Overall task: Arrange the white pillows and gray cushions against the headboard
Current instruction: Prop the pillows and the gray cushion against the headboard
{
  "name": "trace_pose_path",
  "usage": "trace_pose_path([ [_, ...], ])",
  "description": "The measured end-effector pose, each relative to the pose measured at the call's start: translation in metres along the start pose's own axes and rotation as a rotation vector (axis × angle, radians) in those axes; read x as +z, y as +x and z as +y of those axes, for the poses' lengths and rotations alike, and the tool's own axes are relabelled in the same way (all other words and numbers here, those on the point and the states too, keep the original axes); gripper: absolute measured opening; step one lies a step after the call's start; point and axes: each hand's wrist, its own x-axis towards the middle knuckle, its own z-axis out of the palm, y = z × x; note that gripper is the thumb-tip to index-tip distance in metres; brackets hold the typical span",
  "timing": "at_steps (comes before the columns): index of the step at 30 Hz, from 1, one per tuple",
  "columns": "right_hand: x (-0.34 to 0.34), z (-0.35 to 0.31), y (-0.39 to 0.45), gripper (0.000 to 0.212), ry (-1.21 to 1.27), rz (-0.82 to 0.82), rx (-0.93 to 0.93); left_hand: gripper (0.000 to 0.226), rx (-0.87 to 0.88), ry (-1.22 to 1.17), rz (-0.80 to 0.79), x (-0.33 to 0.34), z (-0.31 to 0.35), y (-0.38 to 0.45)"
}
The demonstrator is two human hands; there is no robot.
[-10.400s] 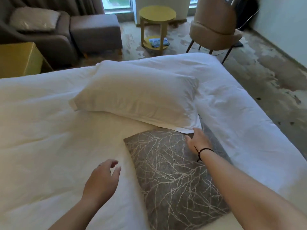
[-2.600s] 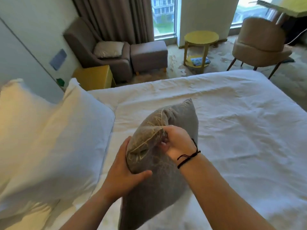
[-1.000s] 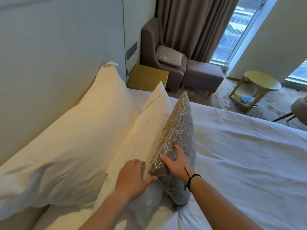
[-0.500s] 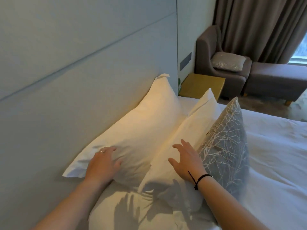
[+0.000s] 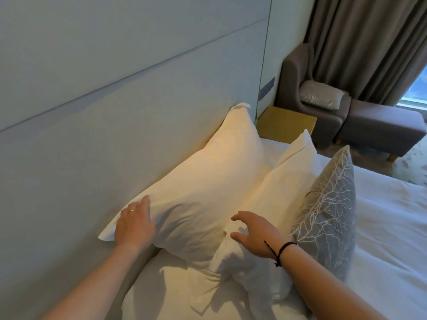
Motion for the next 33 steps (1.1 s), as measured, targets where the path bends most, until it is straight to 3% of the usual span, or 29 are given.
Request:
trace_pose_path([
  [8,0.007,-0.075,0.083,0.053,-0.042,0.009,0.03,0.043,0.169,0.027,0.082,0.003,-0.013,0.048],
  [17,0.001,-0.079,0.148,0.046,-0.218,-0.041,0.059,0.068,0.173,-0.221,0.029,0.021,0.013,0.083],
  [22,-0.036,-0.068,0.188,0.045,-0.307,0.119,0.112,0.072,0.137,-0.232,-0.035,0.028,0.021,0.092],
  [28,-0.062,-0.067,0.239,0.059,-0.54,0.105,0.018,0.056,0.144,-0.152,-0.102,0.027,0.021,0.098],
  [33,-0.082,-0.07,0.295,0.05,-0.886,0.092,-0.173,0.045,0.094,-0.259,-0.11,0.03,0.019,0.099],
])
